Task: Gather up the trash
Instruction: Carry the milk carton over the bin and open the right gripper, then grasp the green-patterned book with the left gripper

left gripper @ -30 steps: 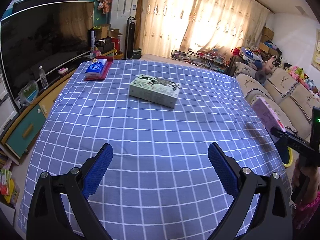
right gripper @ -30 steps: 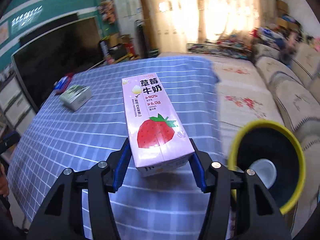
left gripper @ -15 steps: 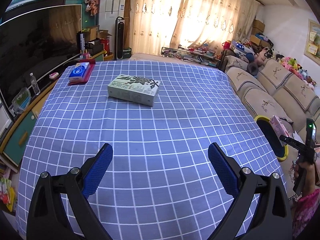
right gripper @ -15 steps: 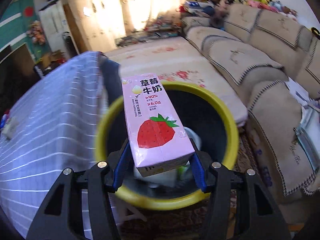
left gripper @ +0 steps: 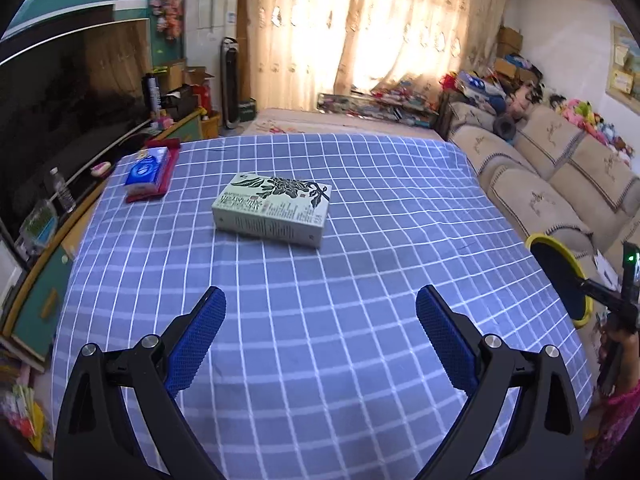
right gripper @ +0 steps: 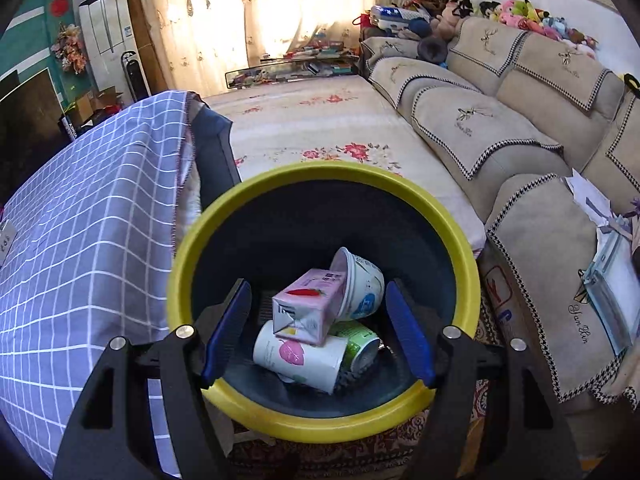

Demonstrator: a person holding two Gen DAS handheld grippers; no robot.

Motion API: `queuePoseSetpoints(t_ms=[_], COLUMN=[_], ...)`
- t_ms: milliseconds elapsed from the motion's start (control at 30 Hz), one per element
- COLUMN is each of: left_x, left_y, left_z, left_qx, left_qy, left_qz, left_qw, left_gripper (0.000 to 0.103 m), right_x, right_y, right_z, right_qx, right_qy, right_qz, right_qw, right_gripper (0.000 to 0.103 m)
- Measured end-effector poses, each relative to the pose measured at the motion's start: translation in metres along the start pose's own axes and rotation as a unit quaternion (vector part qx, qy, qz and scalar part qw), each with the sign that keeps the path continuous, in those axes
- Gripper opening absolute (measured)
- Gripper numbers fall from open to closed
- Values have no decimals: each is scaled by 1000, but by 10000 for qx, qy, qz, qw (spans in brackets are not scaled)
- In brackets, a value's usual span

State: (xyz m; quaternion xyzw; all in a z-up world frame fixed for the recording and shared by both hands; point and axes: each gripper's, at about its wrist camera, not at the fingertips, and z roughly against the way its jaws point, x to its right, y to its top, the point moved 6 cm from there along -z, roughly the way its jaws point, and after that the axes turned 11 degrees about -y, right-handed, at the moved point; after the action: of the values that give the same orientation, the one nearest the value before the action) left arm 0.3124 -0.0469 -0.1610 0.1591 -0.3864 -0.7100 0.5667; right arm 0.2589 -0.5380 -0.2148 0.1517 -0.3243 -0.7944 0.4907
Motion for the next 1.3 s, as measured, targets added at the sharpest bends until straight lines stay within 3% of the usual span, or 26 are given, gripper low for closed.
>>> queuePoseSetpoints(t_ms=[167, 367, 800, 967, 1133, 1300], left_x=[-33, -66, -99, -79, -37, 36], left_y=[19, 40, 53, 52, 33, 9], left_z=[-26, -61, -111, -108, -104, -93], left_qx=[-174, -357, -728, -718, -925, -1193], left_qy=[-267, -171, -661, -984, -1350, -1987], left_qz=[-91, -590, -474, -601, -834, -1440], left_qw=[9995, 9975, 9940, 9907, 9830, 9620], left_gripper=[95, 95, 95, 95, 95, 95], right_x=[-10, -30, -48, -44, -44, -42], right_y=[1, 1, 9, 6, 4, 4], right_z=[5, 8, 12, 9, 10, 11], right_qx=[20, 7, 37, 9, 20, 41], right_qy=[110, 173, 221, 231, 290, 338], right_qz=[-31, 40, 61, 0, -22, -39], right_qw=[9999, 9998, 9997, 9997, 9996, 9994], right_gripper=[66, 66, 66, 66, 66, 66])
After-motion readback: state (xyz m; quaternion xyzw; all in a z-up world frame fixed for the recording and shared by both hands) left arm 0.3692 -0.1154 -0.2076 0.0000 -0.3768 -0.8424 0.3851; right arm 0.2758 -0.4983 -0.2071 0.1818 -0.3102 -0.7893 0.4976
